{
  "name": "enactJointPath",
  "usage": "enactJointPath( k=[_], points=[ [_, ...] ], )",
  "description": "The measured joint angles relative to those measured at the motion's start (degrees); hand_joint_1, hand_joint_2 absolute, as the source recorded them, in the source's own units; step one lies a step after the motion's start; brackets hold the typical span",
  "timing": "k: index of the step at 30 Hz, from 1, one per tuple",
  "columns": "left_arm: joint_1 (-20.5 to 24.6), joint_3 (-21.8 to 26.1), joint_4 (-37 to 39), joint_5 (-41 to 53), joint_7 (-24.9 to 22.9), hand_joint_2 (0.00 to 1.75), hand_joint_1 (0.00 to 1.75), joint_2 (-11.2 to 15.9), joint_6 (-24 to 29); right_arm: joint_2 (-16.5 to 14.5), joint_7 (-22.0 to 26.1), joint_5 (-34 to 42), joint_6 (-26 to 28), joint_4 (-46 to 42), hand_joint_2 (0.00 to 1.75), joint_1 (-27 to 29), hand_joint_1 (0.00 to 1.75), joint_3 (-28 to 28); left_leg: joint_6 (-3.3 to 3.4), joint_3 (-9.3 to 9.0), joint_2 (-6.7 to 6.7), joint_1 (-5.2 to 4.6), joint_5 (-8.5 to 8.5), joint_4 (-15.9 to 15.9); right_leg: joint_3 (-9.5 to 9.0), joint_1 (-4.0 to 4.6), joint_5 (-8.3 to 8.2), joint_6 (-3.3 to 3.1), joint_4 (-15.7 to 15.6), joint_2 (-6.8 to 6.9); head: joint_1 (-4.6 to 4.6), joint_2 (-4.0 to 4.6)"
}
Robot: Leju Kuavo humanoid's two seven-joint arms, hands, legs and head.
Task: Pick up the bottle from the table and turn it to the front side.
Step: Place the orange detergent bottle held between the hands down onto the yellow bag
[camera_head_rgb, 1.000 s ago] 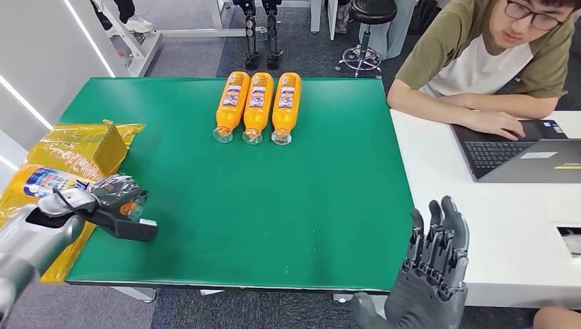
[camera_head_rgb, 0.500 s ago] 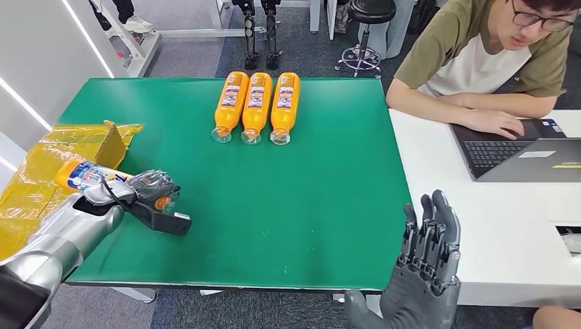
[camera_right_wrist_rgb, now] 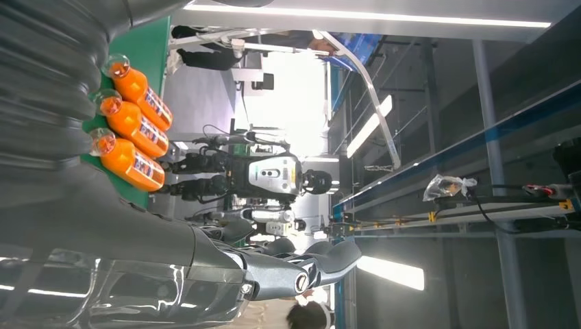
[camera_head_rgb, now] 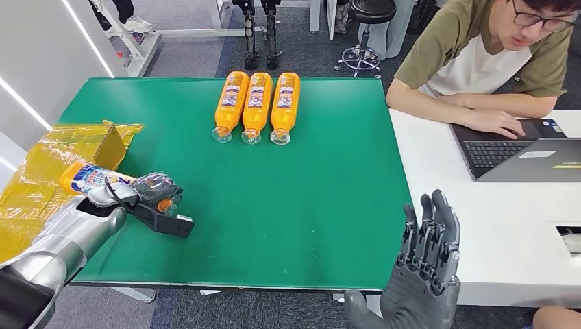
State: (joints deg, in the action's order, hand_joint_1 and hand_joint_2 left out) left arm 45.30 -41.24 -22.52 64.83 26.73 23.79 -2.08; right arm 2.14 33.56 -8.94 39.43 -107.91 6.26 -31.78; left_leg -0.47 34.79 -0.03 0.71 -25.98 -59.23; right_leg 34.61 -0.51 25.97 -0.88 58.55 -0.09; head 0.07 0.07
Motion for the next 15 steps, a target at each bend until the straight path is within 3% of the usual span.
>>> enactJointPath(
  k=[9, 15],
  points=[
    [0.0, 0.0, 0.3, -1.0, -0.7, 1.75, 1.75, 0.0, -0.3, -0.1, 0.0, -0.2, -0.3, 0.0, 1.75, 0.0, 0.00, 0.0, 0.00, 0.00, 0.00, 0.00, 0.00, 0.0, -0.01, 0.00, 0.00, 0.00, 0.0, 0.00, 0.00, 0.00],
    [-0.6, 0.2, 0.6, -3.9, -7.6, 1.75, 1.75, 0.1, -0.1, -0.4, -0.1, -1.4, -0.9, 0.0, 1.75, -0.1, 0.00, 0.3, 0.00, -0.01, 0.01, 0.00, 0.00, 0.0, -0.05, 0.00, 0.00, 0.00, 0.0, 0.01, 0.01, 0.00]
  ],
)
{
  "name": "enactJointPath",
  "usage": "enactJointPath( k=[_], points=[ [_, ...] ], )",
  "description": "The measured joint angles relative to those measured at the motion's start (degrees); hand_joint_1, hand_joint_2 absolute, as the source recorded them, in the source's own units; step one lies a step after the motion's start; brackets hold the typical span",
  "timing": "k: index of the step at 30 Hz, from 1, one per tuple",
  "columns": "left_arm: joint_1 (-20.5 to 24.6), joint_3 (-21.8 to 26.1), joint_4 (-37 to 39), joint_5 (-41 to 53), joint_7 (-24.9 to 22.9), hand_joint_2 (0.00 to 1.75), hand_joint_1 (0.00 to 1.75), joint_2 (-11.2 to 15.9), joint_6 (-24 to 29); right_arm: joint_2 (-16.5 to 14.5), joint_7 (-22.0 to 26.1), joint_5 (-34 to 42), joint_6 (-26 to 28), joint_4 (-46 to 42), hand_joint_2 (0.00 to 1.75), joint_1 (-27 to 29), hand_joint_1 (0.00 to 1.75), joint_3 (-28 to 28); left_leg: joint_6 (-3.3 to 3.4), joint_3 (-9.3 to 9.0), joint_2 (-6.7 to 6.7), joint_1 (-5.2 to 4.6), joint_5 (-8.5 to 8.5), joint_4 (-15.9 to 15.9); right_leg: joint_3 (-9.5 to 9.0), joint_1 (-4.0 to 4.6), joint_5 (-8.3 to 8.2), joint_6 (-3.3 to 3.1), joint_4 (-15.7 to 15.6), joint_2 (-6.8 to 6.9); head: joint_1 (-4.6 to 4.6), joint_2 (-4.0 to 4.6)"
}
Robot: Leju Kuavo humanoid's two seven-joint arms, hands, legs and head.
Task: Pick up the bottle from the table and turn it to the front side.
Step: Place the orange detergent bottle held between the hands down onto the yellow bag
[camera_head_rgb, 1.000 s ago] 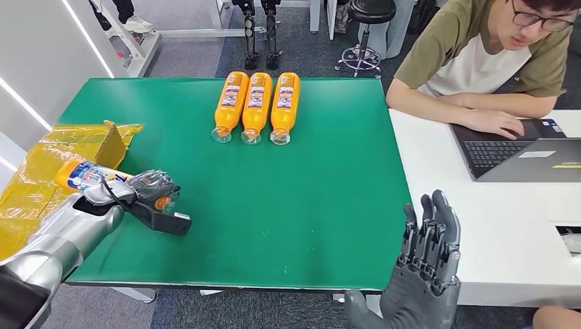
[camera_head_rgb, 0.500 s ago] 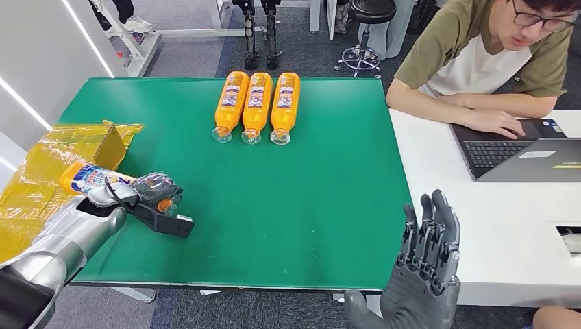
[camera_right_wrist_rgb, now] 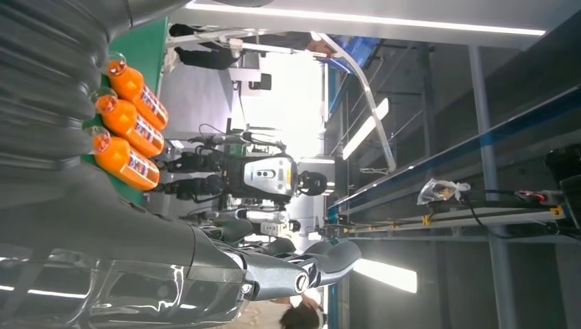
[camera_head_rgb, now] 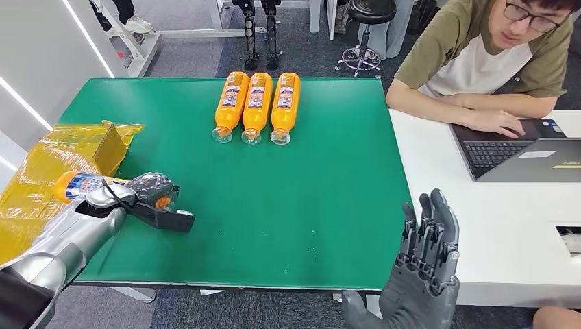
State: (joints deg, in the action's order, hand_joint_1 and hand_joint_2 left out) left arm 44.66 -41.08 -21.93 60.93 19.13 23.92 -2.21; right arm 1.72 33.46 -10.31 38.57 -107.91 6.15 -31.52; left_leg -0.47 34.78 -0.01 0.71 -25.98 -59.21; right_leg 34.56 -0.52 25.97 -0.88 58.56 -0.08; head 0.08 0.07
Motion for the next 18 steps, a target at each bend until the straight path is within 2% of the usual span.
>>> enactJointPath(
  k=[3, 5, 18],
  points=[
    [-0.6, 0.5, 0.3, -0.2, -5.4, 1.75, 1.75, 0.3, 1.2, -0.1, -0.1, -0.6, 0.0, 0.0, 1.75, 0.0, 0.00, 0.1, -0.01, -0.03, -0.01, 0.00, 0.01, 0.0, -0.01, 0.00, 0.00, 0.00, 0.0, -0.01, -0.01, 0.00],
    [-0.9, 0.9, 0.6, -0.2, -7.1, 1.75, 1.75, 0.6, 1.3, -0.1, -0.2, -0.7, 0.0, 0.0, 1.75, 0.0, 0.00, 0.1, -0.03, -0.05, -0.01, 0.00, 0.02, 0.0, -0.02, 0.00, 0.00, -0.01, 0.0, 0.00, -0.01, 0.00],
    [-1.9, 3.3, 1.2, 0.1, -9.0, 1.75, 1.75, 2.2, 1.2, -0.1, 0.8, 0.6, 0.9, 0.6, 1.75, -0.1, 0.00, 0.1, -0.07, -0.16, -0.02, 0.01, 0.04, 0.0, -0.06, 0.00, 0.00, -0.06, 0.1, -0.02, -0.01, 0.00]
  ],
)
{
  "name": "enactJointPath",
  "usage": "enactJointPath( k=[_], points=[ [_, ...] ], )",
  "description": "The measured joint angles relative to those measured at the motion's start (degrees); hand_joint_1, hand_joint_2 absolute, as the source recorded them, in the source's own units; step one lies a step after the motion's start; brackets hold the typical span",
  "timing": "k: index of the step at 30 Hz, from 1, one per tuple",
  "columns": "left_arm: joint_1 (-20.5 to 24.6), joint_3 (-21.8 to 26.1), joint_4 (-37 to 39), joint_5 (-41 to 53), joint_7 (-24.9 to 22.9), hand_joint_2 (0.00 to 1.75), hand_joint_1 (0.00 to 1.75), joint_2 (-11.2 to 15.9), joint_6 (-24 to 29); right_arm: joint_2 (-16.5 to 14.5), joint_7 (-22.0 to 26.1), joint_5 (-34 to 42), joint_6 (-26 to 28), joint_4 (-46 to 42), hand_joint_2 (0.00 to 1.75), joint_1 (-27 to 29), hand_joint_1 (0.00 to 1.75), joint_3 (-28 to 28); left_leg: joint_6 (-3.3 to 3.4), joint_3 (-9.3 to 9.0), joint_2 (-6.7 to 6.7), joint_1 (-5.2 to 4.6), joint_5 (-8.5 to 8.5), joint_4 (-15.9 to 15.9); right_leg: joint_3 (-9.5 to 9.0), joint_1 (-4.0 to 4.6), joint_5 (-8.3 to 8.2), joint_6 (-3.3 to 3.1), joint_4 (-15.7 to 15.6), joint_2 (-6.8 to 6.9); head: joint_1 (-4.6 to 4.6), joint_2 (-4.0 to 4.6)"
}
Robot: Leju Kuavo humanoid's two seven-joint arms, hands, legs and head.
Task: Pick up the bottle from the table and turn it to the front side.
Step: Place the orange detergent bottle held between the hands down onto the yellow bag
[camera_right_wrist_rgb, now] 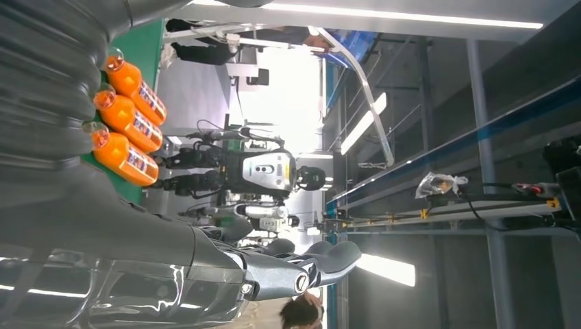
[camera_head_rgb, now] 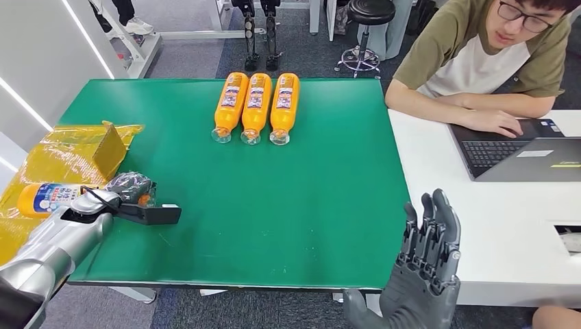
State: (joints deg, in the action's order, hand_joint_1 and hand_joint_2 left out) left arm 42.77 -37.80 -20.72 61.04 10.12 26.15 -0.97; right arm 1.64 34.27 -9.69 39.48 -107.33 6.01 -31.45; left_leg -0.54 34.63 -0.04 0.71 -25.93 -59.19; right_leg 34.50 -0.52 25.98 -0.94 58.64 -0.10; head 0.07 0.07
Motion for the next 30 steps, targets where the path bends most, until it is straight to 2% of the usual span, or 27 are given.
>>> enactJointPath(
  k=[6, 10, 12, 16, 24, 30],
  points=[
    [-0.1, 1.4, 0.0, 0.0, -1.6, 1.75, 1.70, -0.5, -0.6, 0.0, 0.1, -0.5, 0.2, 0.3, 1.75, -0.2, 0.00, -0.1, 0.00, 0.00, 0.02, 0.00, 0.00, 0.0, -0.01, 0.00, 0.00, 0.00, 0.0, 0.02, 0.00, 0.00],
    [0.0, 2.3, 0.0, 0.2, -3.8, 1.75, 1.40, -1.0, -1.6, 0.0, -0.3, -1.0, 0.2, 0.3, 1.75, -0.2, 0.00, -0.1, 0.00, 0.00, 0.02, -0.01, 0.00, 0.0, -0.01, 0.00, 0.00, 0.00, 0.0, 0.03, 0.00, 0.00],
    [-0.1, 2.7, 0.1, 0.2, -4.0, 1.75, 1.40, -1.2, -1.8, 0.0, -0.4, -1.2, 0.2, 0.3, 1.75, -0.2, 0.00, -0.1, 0.00, 0.00, 0.02, 0.00, 0.00, 0.0, -0.01, 0.00, 0.00, 0.00, 0.0, 0.03, -0.01, 0.00],
    [-0.1, 3.2, 0.1, 0.2, -4.1, 1.75, 0.01, -1.4, -1.9, 0.0, -0.5, -1.2, 0.2, 0.3, 1.75, -0.2, 0.00, -0.1, -0.01, 0.00, 0.03, -0.01, 0.01, 0.0, -0.03, 0.00, -0.01, -0.01, 0.0, 0.05, -0.01, 0.00],
    [-0.1, 4.4, 0.1, 0.2, -3.7, 1.75, 0.00, -1.7, -1.4, 0.0, -0.6, -1.1, 0.2, 0.3, 1.75, -0.2, 0.00, -0.1, -0.02, -0.03, 0.00, -0.01, 0.01, 0.0, -0.03, 0.00, -0.03, -0.04, 0.0, 0.01, -0.01, 0.00],
    [-0.1, 5.3, 0.1, 0.2, -0.2, 1.75, 0.00, -1.9, -0.4, 0.0, -0.5, -1.1, 0.2, 0.3, 1.75, -0.2, 0.00, -0.1, -0.01, -0.02, 0.02, -0.01, 0.01, 0.0, -0.02, -0.01, -0.02, -0.04, 0.0, 0.02, -0.01, 0.00]
  ],
)
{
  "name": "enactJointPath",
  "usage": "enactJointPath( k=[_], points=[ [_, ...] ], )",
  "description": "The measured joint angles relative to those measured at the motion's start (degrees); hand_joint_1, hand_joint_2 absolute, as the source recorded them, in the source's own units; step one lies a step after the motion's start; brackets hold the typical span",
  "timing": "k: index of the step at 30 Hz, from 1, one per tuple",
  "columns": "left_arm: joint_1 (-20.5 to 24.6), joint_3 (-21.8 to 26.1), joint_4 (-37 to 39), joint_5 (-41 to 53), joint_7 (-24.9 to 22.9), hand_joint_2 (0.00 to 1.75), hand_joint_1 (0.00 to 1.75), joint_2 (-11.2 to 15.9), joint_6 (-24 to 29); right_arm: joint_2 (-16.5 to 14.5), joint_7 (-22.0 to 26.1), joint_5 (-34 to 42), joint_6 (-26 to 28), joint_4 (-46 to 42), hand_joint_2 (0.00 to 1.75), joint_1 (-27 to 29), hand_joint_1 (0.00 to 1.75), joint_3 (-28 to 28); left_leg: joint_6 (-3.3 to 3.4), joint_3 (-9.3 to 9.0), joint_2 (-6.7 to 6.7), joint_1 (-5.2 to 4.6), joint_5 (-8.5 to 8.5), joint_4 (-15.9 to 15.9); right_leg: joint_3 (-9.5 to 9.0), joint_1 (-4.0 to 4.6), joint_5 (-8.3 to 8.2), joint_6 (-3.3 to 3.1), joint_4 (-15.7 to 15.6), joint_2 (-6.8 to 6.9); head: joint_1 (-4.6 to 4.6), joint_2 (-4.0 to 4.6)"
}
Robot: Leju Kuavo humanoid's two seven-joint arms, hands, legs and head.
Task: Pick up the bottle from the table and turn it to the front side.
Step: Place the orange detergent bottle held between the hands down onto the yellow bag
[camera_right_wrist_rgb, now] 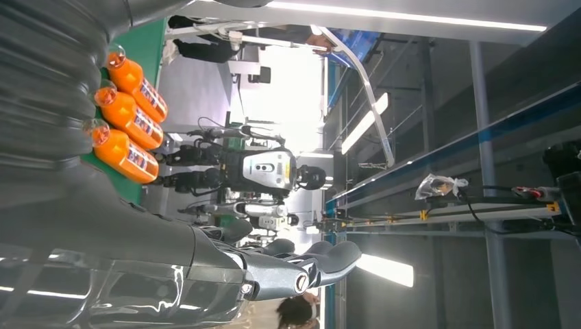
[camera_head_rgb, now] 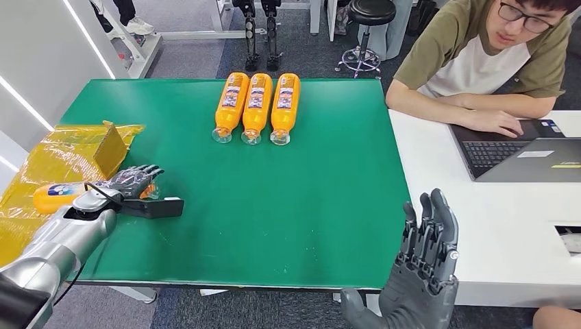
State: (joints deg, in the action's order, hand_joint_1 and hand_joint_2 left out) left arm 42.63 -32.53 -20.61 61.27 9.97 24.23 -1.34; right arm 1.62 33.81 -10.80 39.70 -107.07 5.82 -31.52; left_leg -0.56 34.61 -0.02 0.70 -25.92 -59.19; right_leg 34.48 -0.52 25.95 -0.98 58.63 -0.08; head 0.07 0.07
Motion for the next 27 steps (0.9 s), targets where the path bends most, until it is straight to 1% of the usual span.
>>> enactJointPath(
  k=[6, 12, 16, 18, 20, 24, 26, 27],
  points=[
    [0.0, 0.6, 0.0, 0.1, 2.6, 1.75, 0.00, -0.2, 0.2, 0.0, 0.1, -0.2, 0.0, -0.1, 1.75, 0.1, 0.00, 0.0, 0.00, 0.00, -0.01, 0.00, 0.00, 0.0, 0.01, 0.00, 0.00, 0.00, 0.0, 0.00, 0.00, 0.00],
    [-0.1, 1.0, 0.0, -0.5, 6.2, 1.75, 0.00, -0.3, 0.8, 0.0, 0.7, 0.0, 0.1, -0.4, 1.75, 0.8, 0.00, 0.3, 0.00, 0.00, 0.00, 0.00, 0.00, 0.0, 0.01, 0.00, 0.00, 0.00, 0.0, 0.00, 0.00, 0.00],
    [-0.6, 1.6, 0.0, -2.1, 8.6, 1.75, 0.00, -0.3, 2.4, 0.0, 0.7, -0.1, 0.1, -0.6, 1.75, 1.2, 0.00, 0.5, 0.00, 0.01, -0.01, 0.00, 0.00, 0.0, 0.03, 0.00, 0.00, 0.00, 0.0, -0.01, 0.00, 0.00],
    [-1.3, 2.4, -0.1, -4.1, 11.0, 1.75, 0.00, -0.3, 4.5, 0.0, 0.6, -0.4, 0.1, -0.8, 1.75, 1.5, 0.00, 0.7, 0.00, 0.02, -0.02, 0.00, 0.00, 0.0, 0.06, 0.00, 0.00, 0.00, 0.0, -0.02, -0.01, 0.00],
    [-2.3, 3.6, -0.6, -7.5, 14.7, 1.75, 0.00, -0.4, 7.9, 0.0, 0.4, -0.6, 0.1, -1.1, 1.75, 1.8, 0.00, 0.9, 0.00, 0.03, -0.02, 0.00, 0.00, 0.0, 0.08, 0.00, 0.00, 0.00, 0.0, -0.04, -0.01, 0.00],
    [-5.2, 8.1, -4.8, -16.5, 22.8, 1.75, 0.00, -0.6, 17.3, -0.1, -0.3, -0.9, 0.1, -1.9, 1.75, 2.4, 0.00, 1.2, 0.00, 0.05, -0.04, 0.00, -0.01, 0.0, 0.10, 0.00, 0.00, 0.00, 0.0, -0.05, -0.01, 0.00],
    [-6.8, 10.6, -8.3, -20.0, 24.5, 1.75, 0.00, -0.8, 20.4, -0.1, -0.2, -1.0, 0.1, -2.2, 1.75, 2.6, 0.00, 1.3, 0.01, 0.06, -0.04, 0.00, -0.02, 0.0, 0.11, 0.00, 0.00, 0.00, 0.0, -0.06, -0.01, 0.00],
    [-7.4, 11.6, -9.8, -20.8, 24.6, 1.75, 0.00, -0.9, 20.8, -0.2, -0.2, -0.9, 0.1, -2.3, 1.75, 2.6, 0.00, 1.4, 0.01, 0.07, -0.04, 0.00, -0.02, 0.0, 0.11, 0.00, 0.00, 0.00, 0.0, -0.06, 0.00, 0.00]
  ],
)
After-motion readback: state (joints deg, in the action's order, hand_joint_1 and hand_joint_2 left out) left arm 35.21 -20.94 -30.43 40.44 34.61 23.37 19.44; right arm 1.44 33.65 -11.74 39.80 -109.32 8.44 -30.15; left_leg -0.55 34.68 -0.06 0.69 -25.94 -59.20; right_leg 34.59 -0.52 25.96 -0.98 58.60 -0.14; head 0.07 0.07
